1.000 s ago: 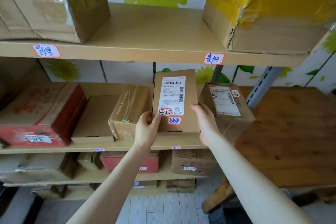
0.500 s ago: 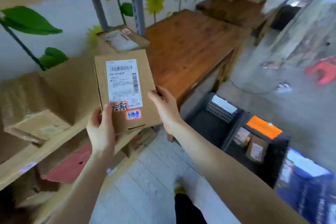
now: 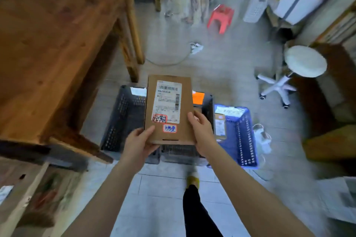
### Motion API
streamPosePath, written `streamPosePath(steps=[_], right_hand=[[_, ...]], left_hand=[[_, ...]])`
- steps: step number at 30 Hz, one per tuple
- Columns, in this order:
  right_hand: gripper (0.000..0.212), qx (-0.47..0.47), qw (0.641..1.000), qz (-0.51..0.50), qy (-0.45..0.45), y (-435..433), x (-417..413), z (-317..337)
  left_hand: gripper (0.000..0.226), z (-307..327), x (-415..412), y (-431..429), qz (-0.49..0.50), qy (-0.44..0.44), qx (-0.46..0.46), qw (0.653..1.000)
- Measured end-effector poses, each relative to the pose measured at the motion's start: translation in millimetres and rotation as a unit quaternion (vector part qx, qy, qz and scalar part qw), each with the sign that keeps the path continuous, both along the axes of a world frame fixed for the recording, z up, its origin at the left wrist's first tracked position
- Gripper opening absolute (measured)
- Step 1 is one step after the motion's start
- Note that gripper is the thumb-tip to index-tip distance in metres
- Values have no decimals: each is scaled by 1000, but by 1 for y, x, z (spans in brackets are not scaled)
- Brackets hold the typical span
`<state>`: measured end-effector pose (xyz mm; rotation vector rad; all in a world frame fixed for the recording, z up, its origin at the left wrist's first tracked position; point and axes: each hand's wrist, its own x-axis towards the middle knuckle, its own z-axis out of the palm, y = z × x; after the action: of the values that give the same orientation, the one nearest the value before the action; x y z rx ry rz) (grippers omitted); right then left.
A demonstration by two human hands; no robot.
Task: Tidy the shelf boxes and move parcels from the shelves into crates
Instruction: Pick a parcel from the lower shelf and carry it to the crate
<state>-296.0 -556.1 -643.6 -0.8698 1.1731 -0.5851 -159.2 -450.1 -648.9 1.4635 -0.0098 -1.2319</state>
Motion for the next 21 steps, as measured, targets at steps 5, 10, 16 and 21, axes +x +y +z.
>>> streamPosePath(steps=[5,10,16,21], right_hand=[[42,92,994,18,60,-118,-39,-82],[37,258,961,35,97,-179,-49,-196],[34,342,923,-170,31,-223,-32,-392],[49,330,896,-294,45,-274,-12,-551]], left_hand=[[40,-92,-30,-122,-7,142,64,988],[36,-197,-43,-213,10,142,128,981],[37,-388,-44,-287,-69,58,200,976],[41,-549,-49,-345,-199,-162,242,936]])
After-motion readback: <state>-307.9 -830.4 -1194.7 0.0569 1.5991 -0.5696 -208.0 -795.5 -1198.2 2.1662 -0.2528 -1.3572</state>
